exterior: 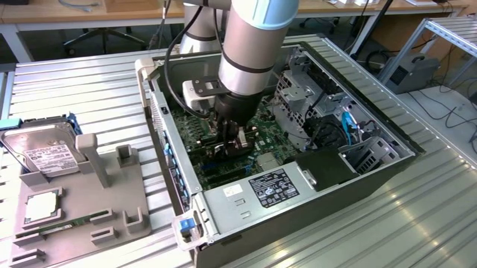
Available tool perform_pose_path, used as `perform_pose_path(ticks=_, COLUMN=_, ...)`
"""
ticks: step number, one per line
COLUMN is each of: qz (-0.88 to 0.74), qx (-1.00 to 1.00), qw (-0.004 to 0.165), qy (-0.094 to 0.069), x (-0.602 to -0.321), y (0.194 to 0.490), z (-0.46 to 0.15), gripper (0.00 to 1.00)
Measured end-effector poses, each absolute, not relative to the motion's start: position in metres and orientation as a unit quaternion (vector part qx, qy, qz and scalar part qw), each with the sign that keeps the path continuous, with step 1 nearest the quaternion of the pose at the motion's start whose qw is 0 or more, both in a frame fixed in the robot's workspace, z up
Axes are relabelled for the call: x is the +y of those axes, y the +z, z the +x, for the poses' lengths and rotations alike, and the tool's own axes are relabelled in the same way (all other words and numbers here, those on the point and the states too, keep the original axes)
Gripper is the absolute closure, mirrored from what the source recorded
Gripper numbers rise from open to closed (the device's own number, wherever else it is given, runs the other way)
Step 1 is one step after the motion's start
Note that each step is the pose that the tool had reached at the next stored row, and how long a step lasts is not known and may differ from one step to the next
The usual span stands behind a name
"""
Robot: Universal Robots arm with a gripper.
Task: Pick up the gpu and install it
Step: 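Insert the gpu into the slot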
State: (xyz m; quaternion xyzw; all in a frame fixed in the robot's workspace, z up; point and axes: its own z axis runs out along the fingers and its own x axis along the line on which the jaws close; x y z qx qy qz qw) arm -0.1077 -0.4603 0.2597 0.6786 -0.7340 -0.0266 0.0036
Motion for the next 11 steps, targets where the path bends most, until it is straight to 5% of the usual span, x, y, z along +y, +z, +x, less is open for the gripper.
perform_pose_path(ticks=11, qz=0.687, qx=-0.726, qw=0.004, qy=-0.026, x=-0.4577, y=0.2680, z=-0.1076, gripper=0.53)
